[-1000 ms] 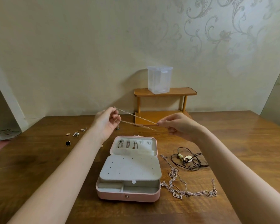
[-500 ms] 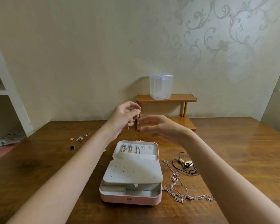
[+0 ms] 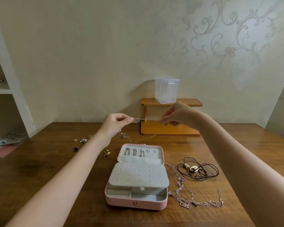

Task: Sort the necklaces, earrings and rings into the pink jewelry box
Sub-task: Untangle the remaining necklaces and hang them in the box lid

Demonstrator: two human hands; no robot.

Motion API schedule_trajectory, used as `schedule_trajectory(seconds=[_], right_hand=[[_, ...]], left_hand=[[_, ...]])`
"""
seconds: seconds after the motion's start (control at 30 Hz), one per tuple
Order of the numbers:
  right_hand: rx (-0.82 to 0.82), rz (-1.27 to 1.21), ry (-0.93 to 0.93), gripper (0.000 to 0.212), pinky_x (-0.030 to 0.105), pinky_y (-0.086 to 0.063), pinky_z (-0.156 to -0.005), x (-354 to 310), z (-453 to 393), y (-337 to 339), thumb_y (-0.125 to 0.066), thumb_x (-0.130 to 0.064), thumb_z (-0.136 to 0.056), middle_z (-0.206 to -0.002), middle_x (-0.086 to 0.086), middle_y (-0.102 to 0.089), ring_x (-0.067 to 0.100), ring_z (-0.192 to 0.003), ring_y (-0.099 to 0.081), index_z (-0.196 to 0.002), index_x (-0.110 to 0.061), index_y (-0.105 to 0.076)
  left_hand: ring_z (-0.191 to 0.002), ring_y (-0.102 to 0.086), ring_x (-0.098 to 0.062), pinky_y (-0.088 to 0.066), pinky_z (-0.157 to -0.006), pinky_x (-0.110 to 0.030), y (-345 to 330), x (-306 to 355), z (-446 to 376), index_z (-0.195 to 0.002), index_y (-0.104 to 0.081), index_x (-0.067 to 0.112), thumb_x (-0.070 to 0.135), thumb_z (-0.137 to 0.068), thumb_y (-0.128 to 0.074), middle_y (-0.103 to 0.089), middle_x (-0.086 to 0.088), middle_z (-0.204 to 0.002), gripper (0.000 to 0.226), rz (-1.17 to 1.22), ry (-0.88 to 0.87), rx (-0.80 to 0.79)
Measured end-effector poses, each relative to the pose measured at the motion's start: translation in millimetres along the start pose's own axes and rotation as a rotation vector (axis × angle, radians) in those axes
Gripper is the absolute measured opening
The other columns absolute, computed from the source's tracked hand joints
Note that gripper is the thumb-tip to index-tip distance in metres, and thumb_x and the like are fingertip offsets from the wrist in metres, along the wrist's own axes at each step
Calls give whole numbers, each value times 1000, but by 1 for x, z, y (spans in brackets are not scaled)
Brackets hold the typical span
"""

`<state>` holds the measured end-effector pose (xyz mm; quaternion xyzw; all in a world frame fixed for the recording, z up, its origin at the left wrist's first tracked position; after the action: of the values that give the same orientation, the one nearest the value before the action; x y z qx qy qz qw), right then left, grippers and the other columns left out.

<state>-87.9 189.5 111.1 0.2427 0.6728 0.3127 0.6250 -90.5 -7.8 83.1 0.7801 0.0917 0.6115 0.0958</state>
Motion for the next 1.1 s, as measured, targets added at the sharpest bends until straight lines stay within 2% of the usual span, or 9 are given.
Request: schedule_trajectory(seconds=[0.1,0.23,0.3,0.37,0.47,0.57,0.7,0.87,1.1], right_hand=[[103,-82,51,18,18,-47,-62,-9,-3,14,-65,-11,-84,-80,7,-61,12,-70,-54,-98,1,-67],[193,-611,185,20,24,-47,-76,-23,-6,21,-57,-16,-90,-86,8,-59,17,-84,-56,-100,0,-62],[104,-862,155,13,29,-48,-83,-24,-14,6,-50,-15,-94,-87,7,-61,18,-87,-60,-96,-5,-58],[37,-1137,59,10,31,-49,-82,-19,-21,-11,-45,-13,-97,-76,6,-60,16,-74,-60,-96,-8,-53],[23,-1367,-14,11,23,-41,-59,-14,-27,-20,-42,-10,-97,-58,0,-42,9,-49,-36,-89,-9,-49],[14,-1383,19,16,19,-32,-47,-18,-34,-17,-41,-9,-97,-51,-3,-35,7,-42,-27,-83,-11,-47],[33,-1310,46,14,18,-25,-39,-17,-45,-13,-43,-9,-95,-47,-5,-35,7,-38,-25,-82,-13,-47],[51,-1259,26,12,17,-21,-38,-6,-52,-13,-43,-9,-95,-47,-6,-38,6,-38,-25,-84,-12,-47],[-61,-1342,62,14,17,-18,-38,-28,-53,-31,-43,-9,-95,-46,-5,-37,5,-39,-22,-82,-11,-48]], left_hand=[[-74,-48,-4,-39,-66,-22,-4,-5,-3,-85,-70,17,26,-88,-62,-60,11,-76,12,-62,-18,-28],[-59,-41,-8,-39,-60,-19,-33,-22,1,-90,-71,18,30,-90,-55,-51,14,-58,21,-69,-2,-210],[-60,-48,-7,-43,-60,-17,-50,-31,6,-91,-71,19,30,-90,-53,-56,8,-63,21,-57,10,-316],[-70,-58,-6,-48,-66,-13,-61,-39,7,-93,-71,20,30,-90,-53,-66,4,-77,21,-47,26,-395],[-92,-57,-3,-46,-78,-16,-55,-55,-7,-100,-68,23,38,-91,-49,-65,9,-100,26,-147,66,-365],[-97,-53,-8,-38,-83,-22,-28,-77,-31,-99,-62,18,27,-96,-45,-59,1,-102,20,-547,58,-204],[-115,-51,-24,-39,-89,-30,-27,-121,-40,-107,-57,14,14,-93,-45,-59,-8,-108,18,-941,161,-284],[-70,-48,-19,-32,-57,-24,-34,-130,-45,-80,-50,13,6,-89,-43,-54,-5,-79,13,-933,110,-245],[-69,-46,-9,-33,-52,-17,-15,-71,-30,-95,-50,9,6,-91,-47,-51,-2,-88,6,-573,-90,75]])
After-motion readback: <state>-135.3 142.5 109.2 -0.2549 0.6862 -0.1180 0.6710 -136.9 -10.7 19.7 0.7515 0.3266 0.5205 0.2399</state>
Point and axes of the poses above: each hand's wrist, its own z-axis away from the middle knuckle, its own y-axis out of the back of the hand, x = y × z, the point moved 10 cm from there along -z, towards the middle knuckle
